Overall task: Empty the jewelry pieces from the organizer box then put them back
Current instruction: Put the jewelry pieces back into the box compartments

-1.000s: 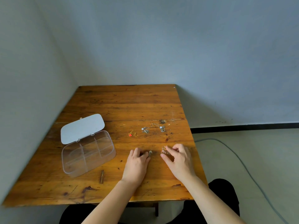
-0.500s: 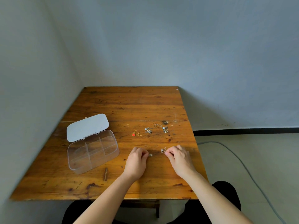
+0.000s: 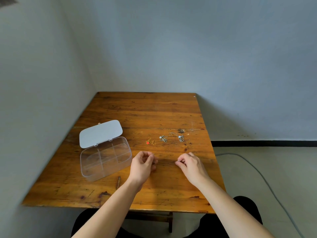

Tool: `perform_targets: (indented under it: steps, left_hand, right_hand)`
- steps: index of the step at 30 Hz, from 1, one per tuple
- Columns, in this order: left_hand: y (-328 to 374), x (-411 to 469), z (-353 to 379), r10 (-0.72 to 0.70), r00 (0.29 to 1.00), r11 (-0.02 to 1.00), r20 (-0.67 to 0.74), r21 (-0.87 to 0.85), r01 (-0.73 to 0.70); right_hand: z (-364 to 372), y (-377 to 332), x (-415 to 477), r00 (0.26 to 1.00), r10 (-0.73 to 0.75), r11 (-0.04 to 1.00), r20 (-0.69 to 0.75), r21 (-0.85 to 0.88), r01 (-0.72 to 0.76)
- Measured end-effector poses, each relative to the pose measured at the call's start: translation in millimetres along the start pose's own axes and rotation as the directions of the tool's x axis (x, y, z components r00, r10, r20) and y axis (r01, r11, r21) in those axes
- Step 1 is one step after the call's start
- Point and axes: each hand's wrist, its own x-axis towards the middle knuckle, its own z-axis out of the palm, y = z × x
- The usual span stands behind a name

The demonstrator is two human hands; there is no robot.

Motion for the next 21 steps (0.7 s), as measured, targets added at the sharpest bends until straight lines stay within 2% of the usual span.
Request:
perform_targets:
  steps: [3, 5, 9, 12, 16, 21]
  left_hand:
    - [11.9, 0.9, -12.6, 0.047, 0.999, 0.998, -0.019, -0.051, -0.048]
    - [23.9, 2.0, -24.3, 0.072, 0.997, 0.994, -0.041, -0.074, -0.075]
    - [48.2, 9.7, -55.1, 0.130, 0.985, 0.987, -0.115, -0.078, -0.139]
    - [61.7, 15.0, -84.2, 0.156, 0.972, 0.983, -0.176, -0.066, -0.170]
    - [74.6, 24.8, -119.2, 0.161, 0.952, 0.982, -0.261, -0.050, -0.180]
    - [70.6, 47.1, -144.1, 0.064, 0.944, 0.985, -0.324, -0.131, -0.112]
  right_hand:
    - [-3.7, -8.6, 5.1, 0.999, 0.040, 0.999, -0.007, -0.001, -0.040]
    - [-7.7, -17.1, 10.5, 0.992, 0.123, 0.991, 0.030, 0.054, -0.125]
    - [-15.1, -43.7, 25.1, 0.971, 0.232, 0.937, 0.061, 0.252, -0.240]
    - [-22.2, -74.3, 40.9, 0.958, 0.282, 0.847, 0.055, 0.454, -0.276]
    - [-31.2, -119.4, 61.7, 0.965, 0.253, 0.725, 0.067, 0.647, -0.236]
    - [-33.5, -173.9, 86.3, 0.982, 0.157, 0.639, 0.103, 0.748, -0.180]
